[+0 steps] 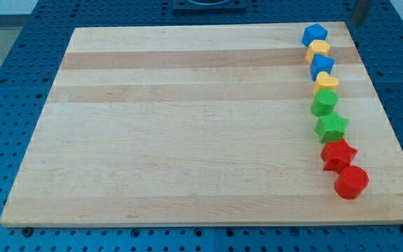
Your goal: Push the blue cube top center
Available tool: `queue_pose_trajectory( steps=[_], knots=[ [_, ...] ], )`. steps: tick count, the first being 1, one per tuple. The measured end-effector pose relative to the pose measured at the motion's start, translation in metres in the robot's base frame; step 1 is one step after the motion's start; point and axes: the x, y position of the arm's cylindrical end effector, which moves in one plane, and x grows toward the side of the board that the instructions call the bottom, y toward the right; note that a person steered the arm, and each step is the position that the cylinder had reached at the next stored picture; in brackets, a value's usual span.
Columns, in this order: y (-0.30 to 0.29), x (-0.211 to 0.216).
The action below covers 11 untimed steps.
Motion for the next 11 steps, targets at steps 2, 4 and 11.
queue_pose_trajectory(
  steps=[2,4,11],
  knots=[
    [0.011,0.009],
    [-0.002,0.038],
    [-0.149,0.076]
  ],
)
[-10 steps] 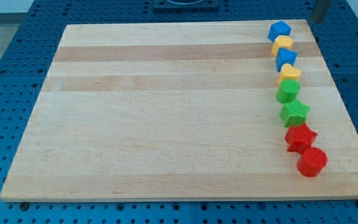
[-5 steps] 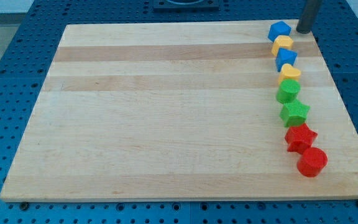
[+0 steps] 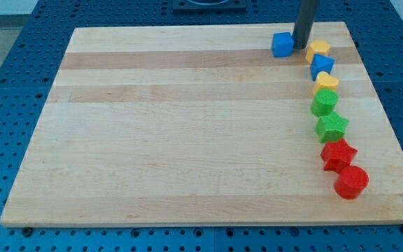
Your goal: Push the blue cube top center
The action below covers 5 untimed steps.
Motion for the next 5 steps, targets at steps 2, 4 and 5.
queue_pose_trajectory(
  steps=[2,4,5],
  knots=[
    [-0.061,0.009],
    [-0.059,0.002],
    [-0.03,-0.032]
  ],
)
